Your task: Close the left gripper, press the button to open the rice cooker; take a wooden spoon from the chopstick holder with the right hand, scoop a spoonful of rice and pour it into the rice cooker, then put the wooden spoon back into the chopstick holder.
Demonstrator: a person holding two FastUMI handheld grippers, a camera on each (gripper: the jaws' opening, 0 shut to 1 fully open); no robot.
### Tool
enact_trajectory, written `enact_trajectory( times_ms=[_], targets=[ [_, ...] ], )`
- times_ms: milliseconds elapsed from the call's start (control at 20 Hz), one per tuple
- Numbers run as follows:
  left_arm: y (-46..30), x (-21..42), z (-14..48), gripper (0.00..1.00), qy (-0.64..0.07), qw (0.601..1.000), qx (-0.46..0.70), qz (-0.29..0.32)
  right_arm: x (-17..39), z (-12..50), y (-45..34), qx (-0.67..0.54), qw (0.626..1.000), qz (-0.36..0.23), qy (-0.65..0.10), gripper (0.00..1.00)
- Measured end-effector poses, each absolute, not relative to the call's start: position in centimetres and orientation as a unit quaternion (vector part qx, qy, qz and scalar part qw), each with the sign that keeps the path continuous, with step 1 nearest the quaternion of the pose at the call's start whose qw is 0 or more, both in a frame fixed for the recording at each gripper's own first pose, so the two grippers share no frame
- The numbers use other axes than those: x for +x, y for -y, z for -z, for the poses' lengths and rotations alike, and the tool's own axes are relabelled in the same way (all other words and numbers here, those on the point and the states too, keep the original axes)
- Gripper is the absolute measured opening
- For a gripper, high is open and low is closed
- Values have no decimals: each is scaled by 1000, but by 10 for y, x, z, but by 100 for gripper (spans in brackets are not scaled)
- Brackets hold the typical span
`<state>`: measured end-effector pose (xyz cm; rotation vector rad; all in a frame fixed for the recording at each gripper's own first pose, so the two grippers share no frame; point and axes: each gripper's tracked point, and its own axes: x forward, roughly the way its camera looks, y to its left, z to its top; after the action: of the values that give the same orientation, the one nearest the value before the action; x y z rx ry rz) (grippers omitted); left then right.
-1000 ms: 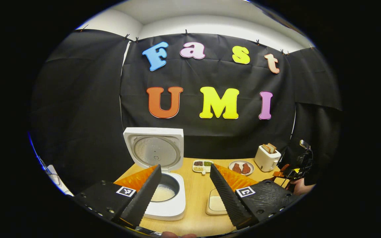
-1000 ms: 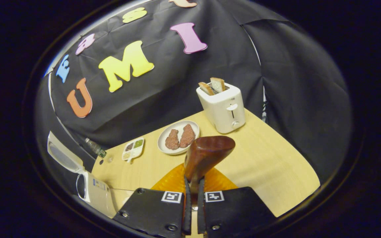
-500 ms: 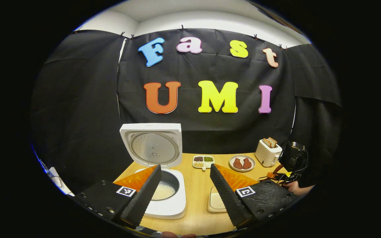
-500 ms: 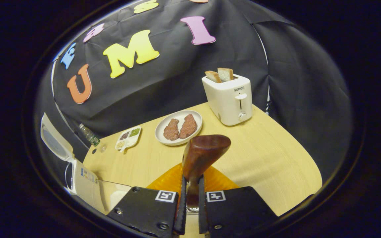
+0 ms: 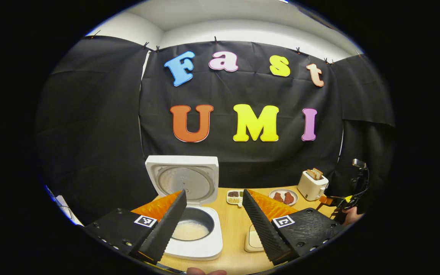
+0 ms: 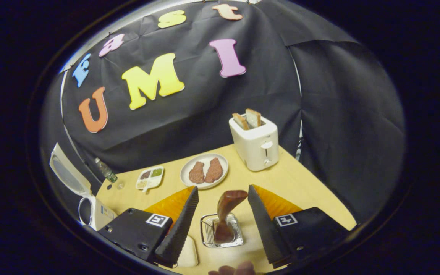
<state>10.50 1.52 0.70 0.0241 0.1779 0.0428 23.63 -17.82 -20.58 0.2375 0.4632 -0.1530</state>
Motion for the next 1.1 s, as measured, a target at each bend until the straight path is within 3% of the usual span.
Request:
enact_trajectory(
  times_ms=[350, 450, 500, 700, 1100],
  targets=[
    [-56, 179, -55, 94, -32, 999, -9, -26, 203, 70, 189, 41, 988, 96, -115, 100],
    [-69, 208, -58, 100, -29, 999, -7, -26, 187, 52, 184, 41, 989, 96, -105, 100],
    [-76, 225, -62, 94, -31, 999, -4, -29, 179, 47, 185, 39, 989, 100, -103, 100],
    [-91, 288, -50, 94, -53, 998, -20, -33, 143, 37, 193, 36, 988, 121, -91, 98],
    [-120, 349, 27, 94, -184, 982, -2, -49, 83, 57, 234, 41, 973, 196, -114, 100]
  ],
)
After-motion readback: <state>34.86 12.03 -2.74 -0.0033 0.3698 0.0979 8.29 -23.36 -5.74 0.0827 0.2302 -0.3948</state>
